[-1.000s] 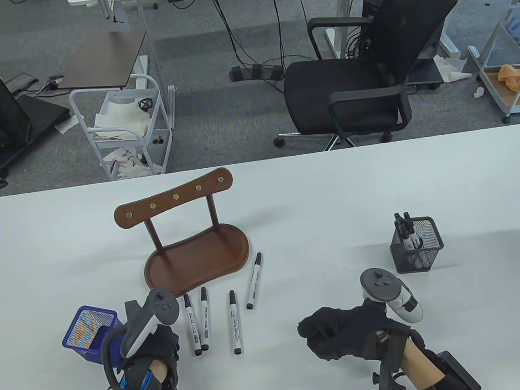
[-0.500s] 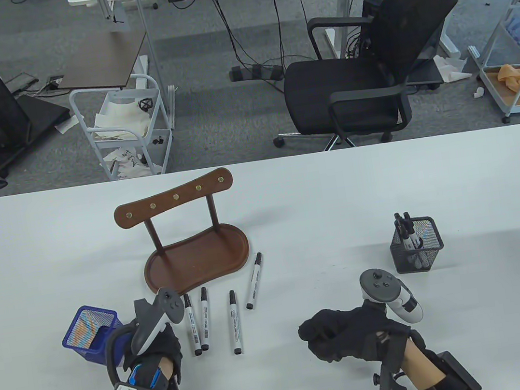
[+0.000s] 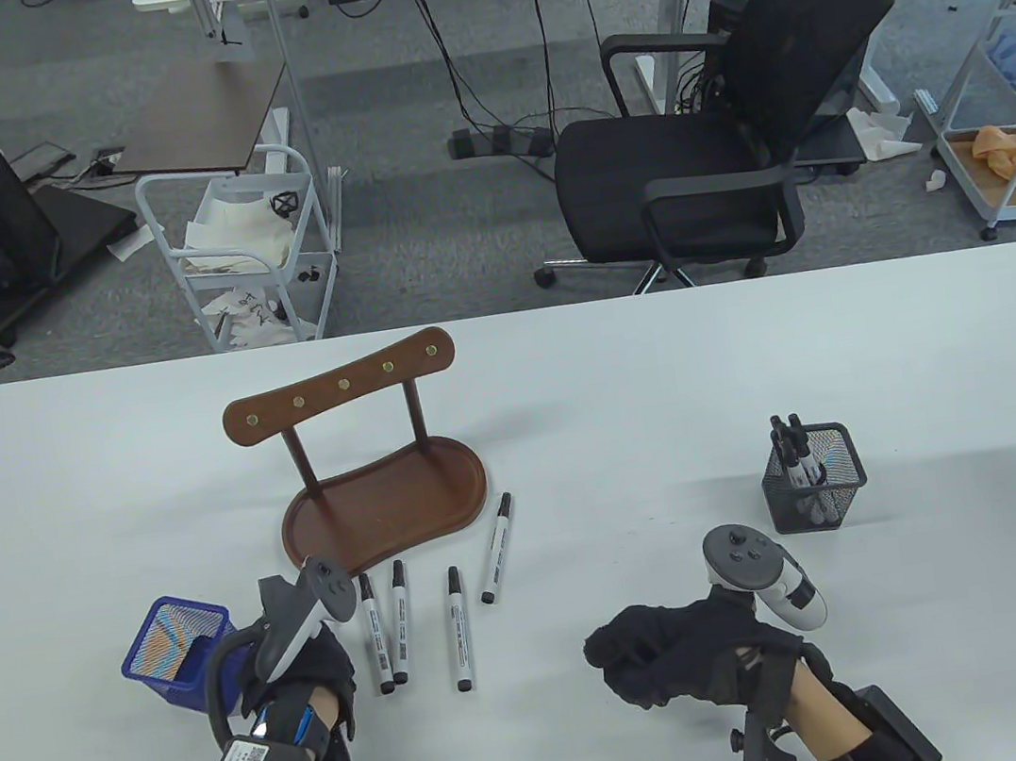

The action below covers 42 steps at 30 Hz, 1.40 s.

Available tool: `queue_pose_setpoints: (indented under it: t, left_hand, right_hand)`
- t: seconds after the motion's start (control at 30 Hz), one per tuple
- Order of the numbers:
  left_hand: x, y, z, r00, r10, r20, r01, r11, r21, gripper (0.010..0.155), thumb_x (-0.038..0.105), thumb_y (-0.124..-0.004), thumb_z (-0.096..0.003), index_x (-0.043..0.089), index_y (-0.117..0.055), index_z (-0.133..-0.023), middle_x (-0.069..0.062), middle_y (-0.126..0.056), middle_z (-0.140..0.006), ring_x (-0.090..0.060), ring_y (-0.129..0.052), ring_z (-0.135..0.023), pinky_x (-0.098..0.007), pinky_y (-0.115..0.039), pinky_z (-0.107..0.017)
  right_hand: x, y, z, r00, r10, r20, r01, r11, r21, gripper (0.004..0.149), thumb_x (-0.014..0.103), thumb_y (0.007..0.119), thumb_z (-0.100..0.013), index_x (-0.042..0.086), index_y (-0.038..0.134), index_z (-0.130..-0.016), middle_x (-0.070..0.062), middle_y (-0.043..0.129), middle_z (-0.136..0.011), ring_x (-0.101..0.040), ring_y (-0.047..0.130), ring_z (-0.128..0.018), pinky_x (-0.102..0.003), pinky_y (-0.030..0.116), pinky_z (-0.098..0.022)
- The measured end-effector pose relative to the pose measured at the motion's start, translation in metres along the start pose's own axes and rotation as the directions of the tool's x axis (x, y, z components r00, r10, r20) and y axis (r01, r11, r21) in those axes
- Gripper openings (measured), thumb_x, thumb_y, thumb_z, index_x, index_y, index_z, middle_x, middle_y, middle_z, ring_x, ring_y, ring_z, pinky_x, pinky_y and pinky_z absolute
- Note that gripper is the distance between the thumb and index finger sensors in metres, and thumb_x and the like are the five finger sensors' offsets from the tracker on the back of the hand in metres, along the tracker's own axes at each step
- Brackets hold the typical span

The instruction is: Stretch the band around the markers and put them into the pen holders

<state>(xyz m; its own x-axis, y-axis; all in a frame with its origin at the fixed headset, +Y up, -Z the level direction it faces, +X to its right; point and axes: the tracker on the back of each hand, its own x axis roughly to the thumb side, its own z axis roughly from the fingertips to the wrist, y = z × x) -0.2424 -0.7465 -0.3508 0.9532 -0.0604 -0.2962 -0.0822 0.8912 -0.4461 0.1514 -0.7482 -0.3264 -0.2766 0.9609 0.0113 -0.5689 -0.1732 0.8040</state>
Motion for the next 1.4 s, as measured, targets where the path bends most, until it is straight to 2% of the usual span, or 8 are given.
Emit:
queue_pose_setpoints:
  t: [0.23, 0.43, 0.53, 0.7, 1.07, 1.27, 1.4]
  left_hand:
    - [-0.005, 0.006, 0.006, 0.994, 0.106, 0.030, -0.105, 0.994, -0.043, 0.053, 0.033, -0.080, -0.0574, -0.004, -0.070, -0.094, -0.032, -0.083, -0.090, -0.052, -0.089, -0.074, -0.058, -0.079, -0.055]
    - [-0.011, 0.021, 0.013, 0.981, 0.186, 0.057, -0.185, 0.982, -0.025, 0.050, 0.032, -0.077, -0.0582, -0.002, -0.069, -0.093, -0.032, -0.081, -0.094, -0.055, -0.089, -0.077, -0.058, -0.082, -0.057]
    - [-0.013, 0.028, 0.016, 0.963, 0.256, 0.081, -0.255, 0.967, -0.027, 0.047, 0.031, -0.077, -0.0583, 0.000, -0.068, -0.093, -0.035, -0.080, -0.097, -0.055, -0.091, -0.078, -0.056, -0.085, -0.057]
    - [-0.013, 0.035, 0.018, 0.925, 0.364, 0.111, -0.360, 0.931, -0.050, 0.044, 0.028, -0.077, -0.0585, 0.002, -0.069, -0.093, -0.036, -0.080, -0.098, -0.050, -0.099, -0.075, -0.050, -0.093, -0.050]
    - [-0.002, 0.037, 0.014, 0.835, 0.527, 0.157, -0.509, 0.849, -0.143, 0.053, 0.020, -0.077, -0.0571, -0.001, -0.055, -0.101, -0.038, -0.075, -0.102, -0.049, -0.098, -0.080, -0.054, -0.093, -0.053]
    - [0.004, 0.031, 0.009, 0.809, 0.563, 0.171, -0.537, 0.825, -0.177, 0.058, 0.015, -0.075, -0.0570, -0.002, -0.047, -0.105, -0.032, -0.077, -0.099, -0.042, -0.100, -0.078, -0.053, -0.092, -0.055]
    - [0.007, 0.025, 0.006, 0.793, 0.581, 0.185, -0.547, 0.812, -0.204, 0.055, 0.013, -0.063, -0.0586, -0.001, -0.038, -0.105, -0.023, -0.075, -0.094, -0.030, -0.095, -0.068, -0.050, -0.086, -0.052]
  right_hand:
    - [0.000, 0.000, 0.000, 1.000, -0.001, -0.004, 0.001, 1.000, 0.003, 0.054, 0.038, 0.093, -0.046, 0.032, 0.074, -0.095, -0.005, 0.093, -0.085, -0.030, 0.093, -0.066, -0.053, 0.078, -0.055]
    - [0.000, 0.000, 0.000, 1.000, 0.000, -0.002, 0.000, 1.000, 0.005, 0.054, 0.038, 0.094, -0.045, 0.032, 0.074, -0.095, -0.005, 0.093, -0.084, -0.030, 0.093, -0.066, -0.053, 0.078, -0.055]
    - [0.000, 0.000, 0.000, 1.000, -0.001, -0.003, 0.001, 1.000, 0.005, 0.054, 0.038, 0.093, -0.046, 0.032, 0.074, -0.095, -0.005, 0.093, -0.084, -0.030, 0.093, -0.066, -0.053, 0.078, -0.055]
    - [0.000, 0.000, 0.000, 1.000, 0.000, -0.003, 0.000, 1.000, 0.008, 0.054, 0.038, 0.093, -0.046, 0.032, 0.074, -0.095, -0.005, 0.093, -0.084, -0.029, 0.094, -0.066, -0.053, 0.078, -0.055]
    - [0.000, 0.000, 0.000, 1.000, 0.000, -0.002, 0.000, 1.000, 0.014, 0.053, 0.038, 0.093, -0.046, 0.031, 0.074, -0.095, -0.005, 0.093, -0.084, -0.029, 0.094, -0.065, -0.053, 0.078, -0.054]
    - [0.000, 0.001, 0.000, 1.000, -0.001, -0.001, 0.001, 1.000, 0.019, 0.053, 0.038, 0.093, -0.046, 0.031, 0.075, -0.095, -0.005, 0.093, -0.083, -0.029, 0.094, -0.065, -0.053, 0.078, -0.054]
    - [0.000, 0.001, 0.000, 1.000, -0.001, -0.001, 0.001, 1.000, 0.021, 0.053, 0.038, 0.093, -0.046, 0.031, 0.075, -0.095, -0.005, 0.094, -0.084, -0.030, 0.094, -0.065, -0.053, 0.078, -0.054]
